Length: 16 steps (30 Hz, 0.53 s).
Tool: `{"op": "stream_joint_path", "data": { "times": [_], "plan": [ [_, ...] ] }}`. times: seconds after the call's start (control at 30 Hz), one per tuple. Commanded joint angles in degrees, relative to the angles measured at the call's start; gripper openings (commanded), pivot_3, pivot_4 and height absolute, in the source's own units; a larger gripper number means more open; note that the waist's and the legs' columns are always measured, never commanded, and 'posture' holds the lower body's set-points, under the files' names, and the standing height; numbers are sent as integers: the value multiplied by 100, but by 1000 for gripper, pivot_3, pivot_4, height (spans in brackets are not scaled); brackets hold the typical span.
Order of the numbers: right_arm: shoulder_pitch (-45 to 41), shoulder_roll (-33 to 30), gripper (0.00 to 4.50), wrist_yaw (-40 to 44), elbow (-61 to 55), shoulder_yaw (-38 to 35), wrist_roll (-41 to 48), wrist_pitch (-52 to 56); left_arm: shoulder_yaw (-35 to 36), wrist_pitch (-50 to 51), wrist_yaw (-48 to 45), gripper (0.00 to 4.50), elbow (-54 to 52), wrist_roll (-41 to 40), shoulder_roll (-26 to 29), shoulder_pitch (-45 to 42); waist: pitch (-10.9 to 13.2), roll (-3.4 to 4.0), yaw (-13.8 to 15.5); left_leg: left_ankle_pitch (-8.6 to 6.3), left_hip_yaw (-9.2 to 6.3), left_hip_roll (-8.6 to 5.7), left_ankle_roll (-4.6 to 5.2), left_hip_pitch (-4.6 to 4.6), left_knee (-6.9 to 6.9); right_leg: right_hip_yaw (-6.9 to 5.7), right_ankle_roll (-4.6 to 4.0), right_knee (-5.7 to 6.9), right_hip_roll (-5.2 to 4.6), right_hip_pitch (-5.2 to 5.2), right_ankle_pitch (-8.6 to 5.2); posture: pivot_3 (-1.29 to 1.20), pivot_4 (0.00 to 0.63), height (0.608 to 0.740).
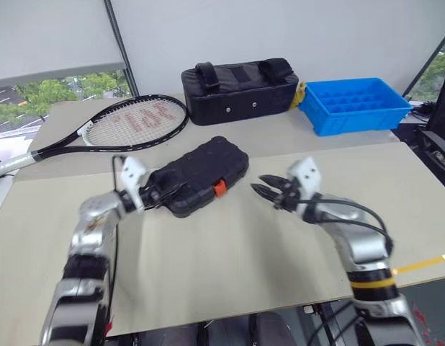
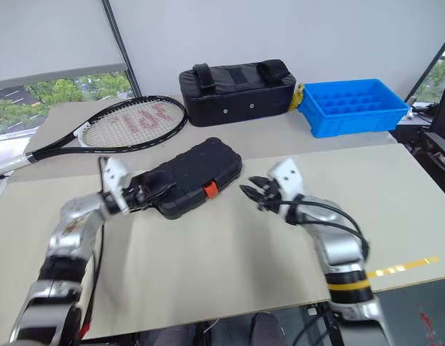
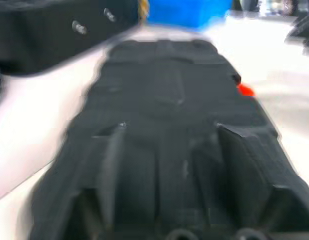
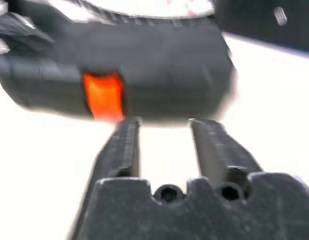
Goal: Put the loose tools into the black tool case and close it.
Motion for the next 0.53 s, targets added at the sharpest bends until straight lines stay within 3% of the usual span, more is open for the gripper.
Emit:
{"op": "stream_joint_path", "data": {
  "times": [0.03, 0.13, 0.3, 0.53],
  "plan": [
    [302, -382, 3486, 745, 440, -499, 372, -915, 310, 571, 165, 4500, -1480, -457, 184, 1061, 3, 1, 1, -2, 0, 0, 2, -1, 0, 0, 0, 1, -1, -1, 0, 0, 150, 740],
    [480, -651, 4417, 1076, 970, -775, 510, -1379, 527, 772, 353, 4500, -2251, -546, 303, 1894, 14, 0, 55, -20, -2, 1, -5, 4, -1, 0, 8, -4, -2, 6, -6, 0, 150, 740],
    [596, -837, 4417, 1412, 1650, -1042, 553, -2043, 609, 666, 662, 4500, -2638, -226, 404, 2780, 27, 6, 153, -20, 1, 1, -5, -1, -1, -1, 6, -10, -1, 1, -7, 0, 150, 740],
    [709, -856, 4417, 1793, 2044, -1099, 716, -2480, 494, 373, 842, 4500, -2517, 21, 318, 3051, 28, 8, 196, -41, -3, 3, 29, 2, 1, -1, 3, -2, -2, 2, -5, 0, 150, 740]
  ]
}}
